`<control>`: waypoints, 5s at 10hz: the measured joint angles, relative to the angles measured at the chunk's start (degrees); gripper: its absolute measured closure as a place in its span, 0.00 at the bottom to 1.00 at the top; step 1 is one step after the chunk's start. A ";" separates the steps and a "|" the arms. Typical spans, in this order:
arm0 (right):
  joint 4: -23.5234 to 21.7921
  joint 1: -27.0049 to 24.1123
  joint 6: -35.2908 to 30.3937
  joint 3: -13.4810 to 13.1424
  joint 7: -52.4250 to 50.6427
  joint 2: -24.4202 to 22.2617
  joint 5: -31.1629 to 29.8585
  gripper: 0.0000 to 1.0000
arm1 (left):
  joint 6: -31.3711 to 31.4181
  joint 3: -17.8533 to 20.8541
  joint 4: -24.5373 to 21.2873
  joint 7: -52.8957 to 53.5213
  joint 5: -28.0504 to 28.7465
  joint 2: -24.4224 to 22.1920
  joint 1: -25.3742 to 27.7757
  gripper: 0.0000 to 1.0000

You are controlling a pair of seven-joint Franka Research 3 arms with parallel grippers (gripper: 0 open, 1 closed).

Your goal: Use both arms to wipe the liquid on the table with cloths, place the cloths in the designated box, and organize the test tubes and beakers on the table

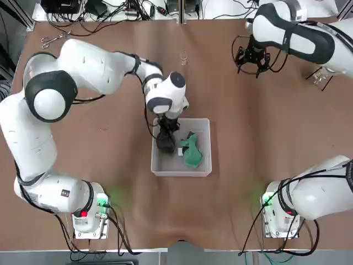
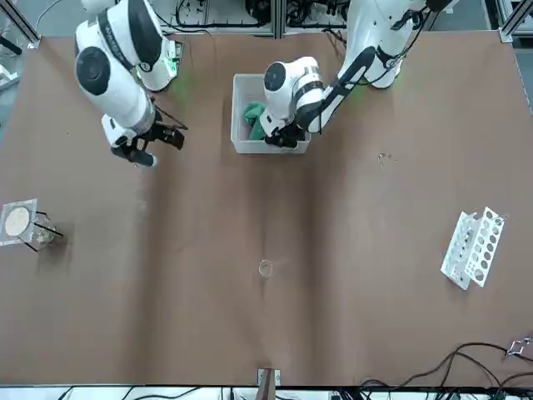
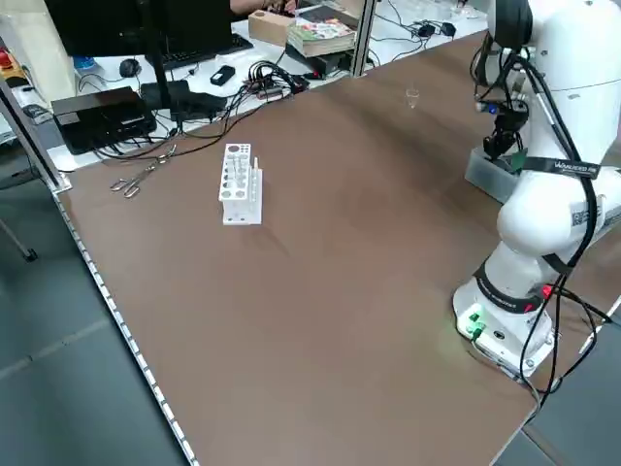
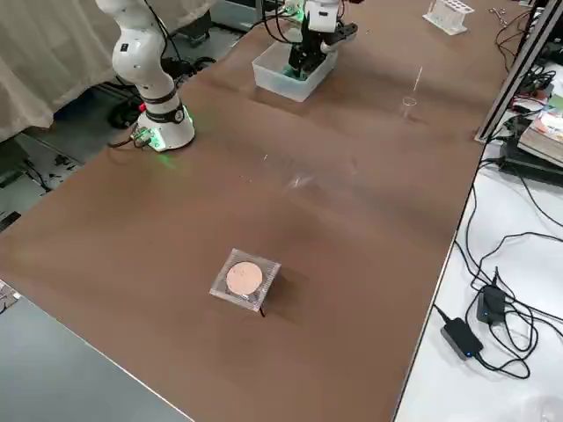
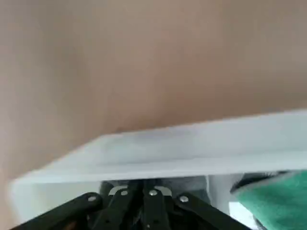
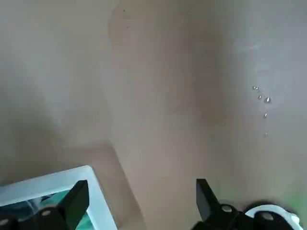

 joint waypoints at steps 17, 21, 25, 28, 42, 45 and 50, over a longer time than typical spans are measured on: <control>0.99 33.50 31.97 5.16 45.65 26.86 -6.02 0.01 | 2.54 29.56 -17.06 20.76 -18.93 -19.26 7.31 0.95; 0.89 35.16 31.95 5.07 45.95 29.61 -6.07 0.12 | 4.27 32.83 -23.29 20.68 -12.36 -14.08 7.21 0.95; 1.62 33.90 30.23 3.79 45.80 29.42 -6.10 0.80 | 3.75 41.65 -26.71 20.92 -1.51 -14.07 7.22 0.95; 7.68 31.01 16.39 3.58 38.45 26.74 -6.27 0.92 | 4.08 53.60 -27.90 26.04 7.82 -14.01 7.61 0.95; -2.76 -21.16 15.22 2.86 -33.82 16.01 -6.78 0.92 | 14.35 30.74 -17.04 20.07 0.97 -14.18 7.63 0.95; -6.87 -27.53 18.94 2.91 -37.51 18.04 -6.81 0.92 | 14.05 25.81 -13.56 11.69 0.87 -11.98 7.39 0.95; -8.14 -42.69 32.72 3.03 -62.28 24.62 -6.53 0.92 | 9.74 35.84 -13.07 20.07 0.88 -10.42 10.31 0.95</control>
